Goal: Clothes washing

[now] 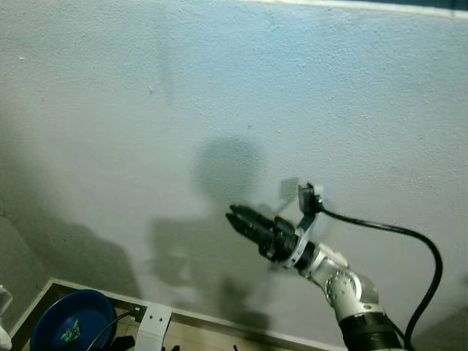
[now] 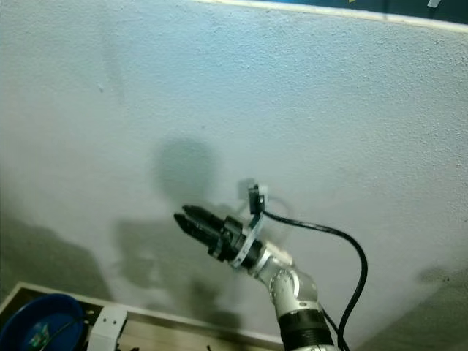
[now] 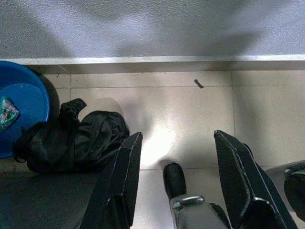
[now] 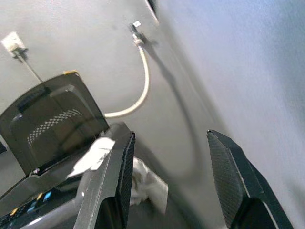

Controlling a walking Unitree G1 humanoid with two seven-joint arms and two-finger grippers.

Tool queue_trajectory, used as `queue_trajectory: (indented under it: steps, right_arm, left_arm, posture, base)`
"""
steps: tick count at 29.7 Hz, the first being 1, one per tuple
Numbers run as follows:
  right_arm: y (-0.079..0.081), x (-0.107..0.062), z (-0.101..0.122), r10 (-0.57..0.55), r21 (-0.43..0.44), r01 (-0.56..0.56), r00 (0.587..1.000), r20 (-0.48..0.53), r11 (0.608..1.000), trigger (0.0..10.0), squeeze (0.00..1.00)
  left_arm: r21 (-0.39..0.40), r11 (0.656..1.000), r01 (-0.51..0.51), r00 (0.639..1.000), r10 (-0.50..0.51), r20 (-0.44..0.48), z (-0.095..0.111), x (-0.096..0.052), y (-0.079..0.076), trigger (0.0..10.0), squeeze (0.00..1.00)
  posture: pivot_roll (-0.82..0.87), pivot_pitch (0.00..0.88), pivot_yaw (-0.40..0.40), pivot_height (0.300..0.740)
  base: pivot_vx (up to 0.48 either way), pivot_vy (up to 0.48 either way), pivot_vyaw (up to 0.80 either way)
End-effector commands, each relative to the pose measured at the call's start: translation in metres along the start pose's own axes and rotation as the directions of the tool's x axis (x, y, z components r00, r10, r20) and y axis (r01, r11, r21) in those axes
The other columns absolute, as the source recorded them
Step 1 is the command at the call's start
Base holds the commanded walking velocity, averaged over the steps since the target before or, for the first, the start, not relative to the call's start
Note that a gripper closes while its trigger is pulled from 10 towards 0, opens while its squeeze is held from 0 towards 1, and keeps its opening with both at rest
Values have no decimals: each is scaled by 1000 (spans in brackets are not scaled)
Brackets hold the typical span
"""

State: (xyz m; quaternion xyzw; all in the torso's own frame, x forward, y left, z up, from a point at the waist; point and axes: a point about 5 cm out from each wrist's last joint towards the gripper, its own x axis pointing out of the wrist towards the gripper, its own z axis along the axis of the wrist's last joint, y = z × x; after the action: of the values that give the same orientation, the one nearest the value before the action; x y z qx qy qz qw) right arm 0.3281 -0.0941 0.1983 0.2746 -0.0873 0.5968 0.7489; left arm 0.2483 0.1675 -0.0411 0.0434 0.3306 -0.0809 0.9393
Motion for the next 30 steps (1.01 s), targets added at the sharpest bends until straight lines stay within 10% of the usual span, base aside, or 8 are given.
queue_trajectory:
  steps: [1, 6, 9, 14, 17, 30]
  right_arm:
    - [11, 17, 23, 73, -48, -70, 996, 56, 996, 10000, 0]
    - [44, 58, 83, 256, -203, -224, 955, 149, 953, 10000, 0]
    - [97, 89, 142, 481, -352, -389, 847, 227, 851, 10000, 0]
    - [125, 98, 169, 591, -403, -461, 746, 307, 791, 10000, 0]
    - [154, 105, 193, 706, -443, -555, 616, 349, 704, 10000, 0]
    - [173, 107, 198, 738, -437, -595, 564, 371, 675, 10000, 0]
  left_arm:
    - [12, 1000, 4, 1000, -4, -26, -5, -1, 0, 10000, 0]
    - [37, 999, 11, 1000, -11, -12, 2, 1, 1, 10000, 0]
    - [38, 999, 13, 1000, -13, -12, 1, 0, 2, 10000, 0]
    - [40, 999, 19, 999, -17, -31, -6, -2, 2, 10000, 0]
    - [43, 999, 18, 999, -16, -38, -11, -4, 4, 10000, 0]
    - [43, 999, 10, 999, -8, -50, -13, -4, 4, 10000, 0]
  posture:
    - [29, 93, 17, 740]
    - [7, 147, 11, 740]
    - [6, 196, 5, 740]
    - [9, 217, 3, 740]
    - [13, 227, 9, 740]
    - [13, 220, 6, 740]
  base:
    - [0, 0, 0]
    - [0, 0, 0]
    - [0, 0, 0]
    - [0, 0, 0]
    - [0, 0, 0]
    - [0, 0, 0]
